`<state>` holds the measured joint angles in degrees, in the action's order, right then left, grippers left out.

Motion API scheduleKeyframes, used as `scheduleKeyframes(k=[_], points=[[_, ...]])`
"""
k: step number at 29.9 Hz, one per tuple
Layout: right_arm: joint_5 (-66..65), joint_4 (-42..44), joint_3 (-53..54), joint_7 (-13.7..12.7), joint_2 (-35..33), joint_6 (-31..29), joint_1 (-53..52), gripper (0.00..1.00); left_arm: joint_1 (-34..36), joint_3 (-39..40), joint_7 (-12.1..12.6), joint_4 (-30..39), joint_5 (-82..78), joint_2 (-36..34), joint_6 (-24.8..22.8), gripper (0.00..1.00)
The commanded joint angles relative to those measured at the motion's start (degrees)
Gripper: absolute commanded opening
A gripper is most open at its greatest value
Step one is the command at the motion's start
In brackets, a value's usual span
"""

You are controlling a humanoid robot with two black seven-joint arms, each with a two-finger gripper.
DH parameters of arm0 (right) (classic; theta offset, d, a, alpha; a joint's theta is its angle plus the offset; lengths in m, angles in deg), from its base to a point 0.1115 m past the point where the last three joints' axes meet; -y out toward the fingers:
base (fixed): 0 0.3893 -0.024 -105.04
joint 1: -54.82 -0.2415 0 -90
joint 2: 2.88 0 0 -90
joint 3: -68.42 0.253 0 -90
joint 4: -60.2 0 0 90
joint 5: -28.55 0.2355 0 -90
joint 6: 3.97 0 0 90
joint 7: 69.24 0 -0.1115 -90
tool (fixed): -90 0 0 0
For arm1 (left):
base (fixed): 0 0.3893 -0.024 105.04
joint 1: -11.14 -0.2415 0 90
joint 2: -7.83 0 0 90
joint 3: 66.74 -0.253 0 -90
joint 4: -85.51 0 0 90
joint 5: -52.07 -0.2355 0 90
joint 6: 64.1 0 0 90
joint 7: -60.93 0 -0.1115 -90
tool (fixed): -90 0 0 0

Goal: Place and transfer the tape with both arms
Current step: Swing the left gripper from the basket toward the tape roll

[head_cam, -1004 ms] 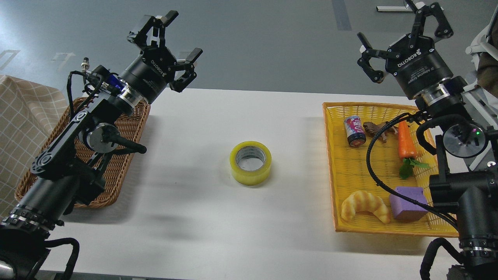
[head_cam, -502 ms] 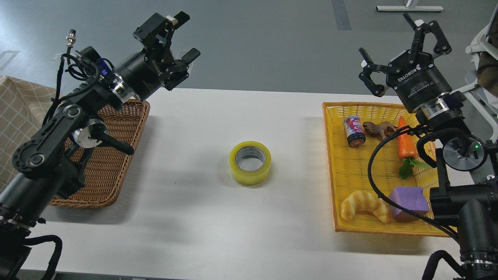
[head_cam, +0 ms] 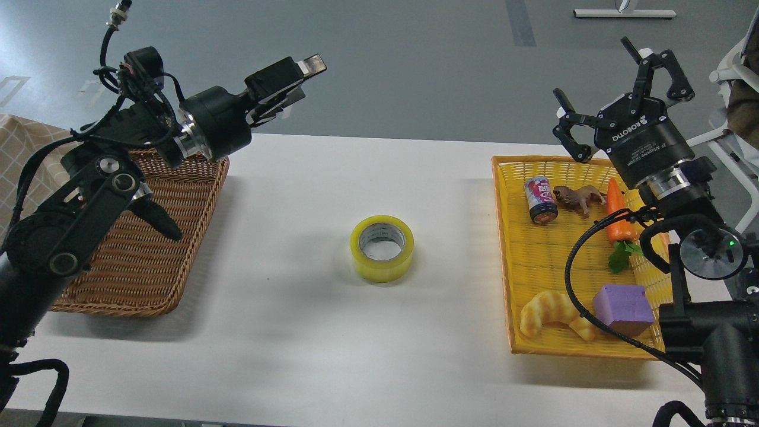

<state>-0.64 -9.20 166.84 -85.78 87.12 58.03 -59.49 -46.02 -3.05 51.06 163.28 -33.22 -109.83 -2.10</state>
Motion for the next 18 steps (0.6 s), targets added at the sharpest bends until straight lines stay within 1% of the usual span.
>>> scheduleKeyframes(k=[1, 5, 7, 9, 11, 15, 18], points=[[0.00, -0.03, 0.10, 0.01, 0.00, 0.00, 0.84, 1.00, 0.38, -3.21, 0.28, 3.16, -6.61, -1.78, 0.00, 0.98], [0.00, -0.03, 0.19, 0.01, 0.00, 0.00, 1.19, 1.00, 1.26, -6.73, 0.64, 3.97, -12.34, -2.84, 0.00, 0.98], [0.09, -0.03, 0.54, 0.10, 0.00, 0.00, 1.28, 1.00, 2.75, -9.27, 0.99, 3.97, -16.38, -3.19, 0.00, 0.98], [0.09, 0.06, 0.71, 0.27, 0.00, 0.00, 1.63, 1.00, 4.07, -13.22, 1.95, 3.97, -21.64, -3.98, 0.00, 0.98], [0.09, 0.06, 0.98, 0.36, 0.00, 0.00, 1.72, 1.00, 4.43, -14.55, 2.74, 3.97, -23.68, -4.33, 0.00, 0.98], [0.09, 0.23, 2.56, 0.45, 0.00, 0.00, 2.34, 1.00, 4.96, -17.36, 5.37, 3.88, -27.02, -3.98, 0.00, 0.98], [0.09, 0.49, 3.44, 0.45, 0.00, 0.00, 2.78, 1.00, 5.57, -18.95, 5.91, 3.88, -30.53, -3.72, 0.00, 0.98]])
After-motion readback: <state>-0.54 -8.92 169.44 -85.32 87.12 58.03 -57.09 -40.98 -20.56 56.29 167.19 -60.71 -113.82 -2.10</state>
